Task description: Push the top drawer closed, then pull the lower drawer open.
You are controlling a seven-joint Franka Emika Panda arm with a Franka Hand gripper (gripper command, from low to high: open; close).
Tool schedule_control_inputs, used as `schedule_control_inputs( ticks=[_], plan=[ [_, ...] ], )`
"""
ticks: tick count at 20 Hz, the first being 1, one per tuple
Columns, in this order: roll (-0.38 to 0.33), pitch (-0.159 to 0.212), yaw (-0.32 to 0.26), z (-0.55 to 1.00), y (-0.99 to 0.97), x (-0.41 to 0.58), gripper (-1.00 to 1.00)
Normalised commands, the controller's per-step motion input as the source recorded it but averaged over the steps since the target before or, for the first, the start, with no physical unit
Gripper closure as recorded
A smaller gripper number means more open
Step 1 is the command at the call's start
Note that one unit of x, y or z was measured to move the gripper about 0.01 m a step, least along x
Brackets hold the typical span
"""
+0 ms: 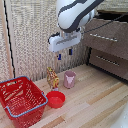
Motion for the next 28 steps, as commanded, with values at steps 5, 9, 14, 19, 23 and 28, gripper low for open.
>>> schedule_control_inputs(
  ticks=[5, 9, 14, 19, 23, 28],
  plan=[
    [-0.258, -0.129, 0.214, 0.06, -0.17, -0.115, -1.00],
    [-0.264, -0.141, 0.202, 0.03, -0.17, -0.056, -1.00],
    [-0.275, -0.134, 0.193, 0.01, -0.17, -0.028, -1.00],
    [-0.321, -0.039, 0.180, 0.00, -0.12, -0.005, -1.00],
    [-0.350, 0.000, 0.170, 0.00, -0.08, 0.000, -1.00],
    [-0.364, 0.000, 0.170, 0.00, -0.09, -0.010, -1.00]
  ],
)
